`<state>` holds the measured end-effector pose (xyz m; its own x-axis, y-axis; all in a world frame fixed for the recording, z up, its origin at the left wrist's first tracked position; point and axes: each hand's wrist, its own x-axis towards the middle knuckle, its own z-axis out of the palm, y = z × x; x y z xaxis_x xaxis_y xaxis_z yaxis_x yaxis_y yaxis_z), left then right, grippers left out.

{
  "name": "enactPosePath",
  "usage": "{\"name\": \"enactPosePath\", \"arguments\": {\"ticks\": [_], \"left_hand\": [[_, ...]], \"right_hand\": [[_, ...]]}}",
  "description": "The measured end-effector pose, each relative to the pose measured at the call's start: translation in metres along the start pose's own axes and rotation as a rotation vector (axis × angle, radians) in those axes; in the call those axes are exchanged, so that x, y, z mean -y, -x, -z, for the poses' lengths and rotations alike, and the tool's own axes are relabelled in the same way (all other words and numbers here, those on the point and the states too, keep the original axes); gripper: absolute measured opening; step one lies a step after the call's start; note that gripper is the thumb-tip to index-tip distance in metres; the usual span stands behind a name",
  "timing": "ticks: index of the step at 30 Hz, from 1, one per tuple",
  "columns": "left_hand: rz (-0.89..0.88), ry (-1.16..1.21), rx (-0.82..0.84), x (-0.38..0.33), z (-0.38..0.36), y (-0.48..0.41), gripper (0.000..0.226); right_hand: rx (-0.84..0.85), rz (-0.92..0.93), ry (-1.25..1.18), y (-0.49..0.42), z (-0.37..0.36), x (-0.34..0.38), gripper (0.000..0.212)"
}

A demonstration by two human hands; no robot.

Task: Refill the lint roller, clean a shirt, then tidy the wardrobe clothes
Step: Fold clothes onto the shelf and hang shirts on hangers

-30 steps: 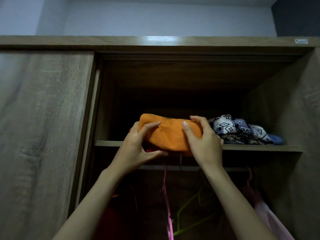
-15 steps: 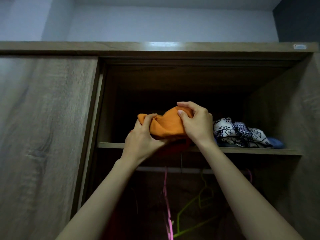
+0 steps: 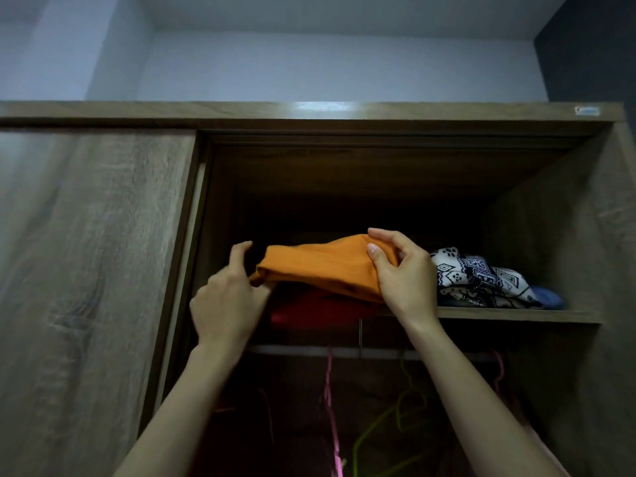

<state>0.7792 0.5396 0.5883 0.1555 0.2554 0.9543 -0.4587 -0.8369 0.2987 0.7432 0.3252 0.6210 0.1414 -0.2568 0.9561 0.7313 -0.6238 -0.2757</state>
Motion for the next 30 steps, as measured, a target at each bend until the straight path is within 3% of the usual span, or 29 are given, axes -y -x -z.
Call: {"name": "enactPosePath", "arguments": {"ticks": [3,5,8,10,13,15,19,30], "left_hand": [[0.03,0.253,0.116,0.002,0.001,-0.002,0.05],[-0.022,0.513,0.176,0.003,-0.002,-0.003,0.047],[-0.107,0.677,0.292,0.003,-0.003,-0.008,0.046],[0.036,0.942,0.483,-0.001,0.0,-0.011,0.037],[0.334,1.253,0.712,-0.003,-0.003,-0.02,0.059],[0.383,1.158,0.765,-0.006,-0.004,-0.022,0.066],[0.223,0.937,0.688,-0.009,-0.01,-0.021,0.037],[-0.099,0.849,0.59,-0.021,-0.008,-0.06,0.049]], "right_hand": [[0.0,0.009,0.005,0.004,-0.002,0.0,0.025],[0.0,0.015,0.009,0.005,-0.002,-0.001,0.026],[0.013,0.018,0.001,0.008,-0.002,-0.003,0.026],[0.025,0.008,0.002,0.009,-0.001,-0.004,0.026],[0.03,0.002,0.001,0.01,0.0,-0.005,0.026],[0.035,0.0,0.003,0.013,0.001,-0.005,0.026],[0.109,0.005,0.074,0.016,0.005,-0.003,0.03],[0.255,0.149,0.351,-0.033,0.015,0.007,0.037]]}}
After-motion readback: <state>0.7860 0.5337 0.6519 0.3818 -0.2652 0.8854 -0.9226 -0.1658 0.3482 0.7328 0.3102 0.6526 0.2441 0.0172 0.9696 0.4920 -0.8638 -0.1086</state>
